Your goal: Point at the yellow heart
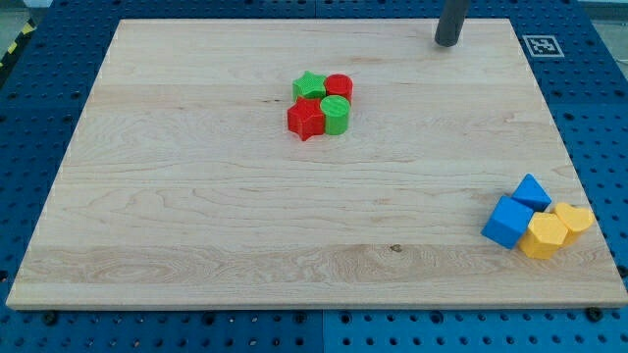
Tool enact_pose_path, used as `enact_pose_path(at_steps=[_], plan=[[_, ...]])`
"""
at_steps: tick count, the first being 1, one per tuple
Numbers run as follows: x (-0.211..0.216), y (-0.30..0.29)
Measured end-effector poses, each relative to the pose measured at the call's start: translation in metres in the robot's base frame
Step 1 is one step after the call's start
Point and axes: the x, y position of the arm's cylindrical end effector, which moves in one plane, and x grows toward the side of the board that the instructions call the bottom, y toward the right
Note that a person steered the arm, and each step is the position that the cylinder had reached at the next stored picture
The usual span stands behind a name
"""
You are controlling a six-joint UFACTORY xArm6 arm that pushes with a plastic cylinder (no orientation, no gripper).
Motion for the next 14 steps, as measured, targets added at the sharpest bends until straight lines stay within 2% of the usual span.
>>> enact_pose_path(at_steps=[2,3,4,5,7,8,9,10,14], plan=[[0.003,0.000],[0.019,0.005],[0.031,0.019],[0.063,0.062],[0.195,0.152],[0.220,0.157],[0.308,0.157],[0.344,0.157],[0.336,0.123]])
